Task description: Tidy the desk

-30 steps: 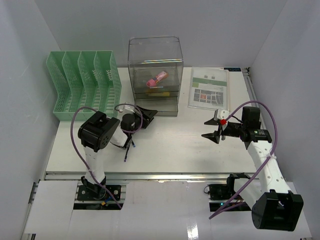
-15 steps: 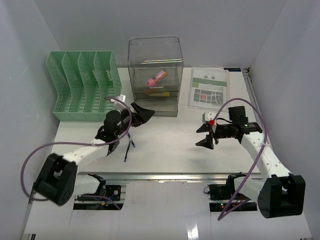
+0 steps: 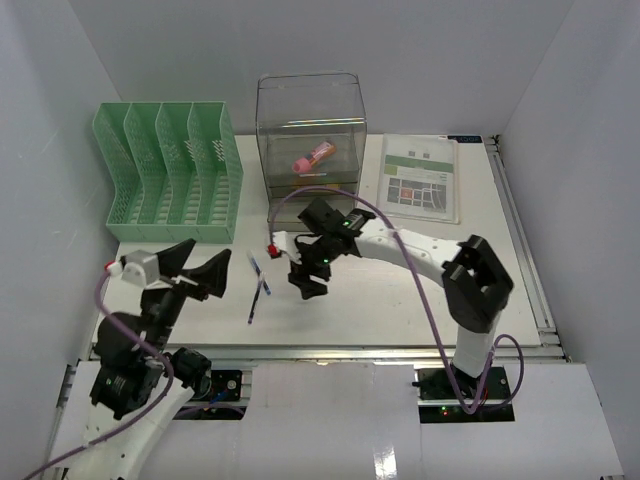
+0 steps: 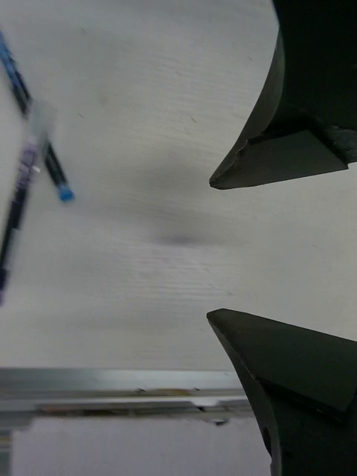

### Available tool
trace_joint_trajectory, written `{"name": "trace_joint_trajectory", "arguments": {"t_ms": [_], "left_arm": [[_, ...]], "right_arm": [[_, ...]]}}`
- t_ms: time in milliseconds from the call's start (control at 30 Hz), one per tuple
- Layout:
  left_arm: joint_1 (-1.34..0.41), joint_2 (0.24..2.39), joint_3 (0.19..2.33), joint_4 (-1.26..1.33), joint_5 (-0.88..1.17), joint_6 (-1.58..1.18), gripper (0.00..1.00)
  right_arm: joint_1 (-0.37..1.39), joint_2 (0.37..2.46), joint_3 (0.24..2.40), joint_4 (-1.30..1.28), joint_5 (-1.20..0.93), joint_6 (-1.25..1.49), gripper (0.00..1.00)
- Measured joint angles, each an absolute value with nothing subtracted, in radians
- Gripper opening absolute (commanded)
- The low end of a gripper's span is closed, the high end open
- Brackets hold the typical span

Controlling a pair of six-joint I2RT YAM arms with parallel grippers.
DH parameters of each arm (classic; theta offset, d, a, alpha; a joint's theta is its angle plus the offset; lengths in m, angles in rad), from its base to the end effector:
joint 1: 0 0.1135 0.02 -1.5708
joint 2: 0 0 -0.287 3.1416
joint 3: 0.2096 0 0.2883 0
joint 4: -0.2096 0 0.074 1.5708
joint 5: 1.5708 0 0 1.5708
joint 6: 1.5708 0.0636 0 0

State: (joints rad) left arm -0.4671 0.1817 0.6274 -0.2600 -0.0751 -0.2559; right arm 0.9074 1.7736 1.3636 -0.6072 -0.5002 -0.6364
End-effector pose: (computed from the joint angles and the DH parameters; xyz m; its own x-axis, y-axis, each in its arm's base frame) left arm 0.0927 -0.0414 0.3664 0.0625 -0.3142 -0.9473 0.4124 0.8724 -0.2622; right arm 0.2399 0.3565 0.2268 0.0819 -0.7421 -0.6653 -0.9922 -0.1235 0.0156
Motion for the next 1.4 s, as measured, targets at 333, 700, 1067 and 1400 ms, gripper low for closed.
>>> {"name": "trace_joint_trajectory", "arguments": {"t_ms": [333,700,1067,1400], "left_arm": [[-0.467,0.001,0.603,-0.388,-0.271,-0.229,0.98],[-0.467,0.001,0.600,-0.403,-0.279,-0.225,0.98],[-0.467,0.001,0.599,-0.408,-0.285,-0.225,0.98],[-0.467,0.001,0.599,-0.409,-0.288,-0.225,0.98]], "right_arm": [[1.061,2.218,1.894,-0.532,-0.225,-0.116,0.70],[1.119,2.182,1.808,-0.575,-0.463,-0.711,0.74],[1.112,2.225,1.875,-0.745,-0.488,-1.406,0.76],[1.125,2.304,1.901,-0.761,-0.470,-1.479,0.49]]}}
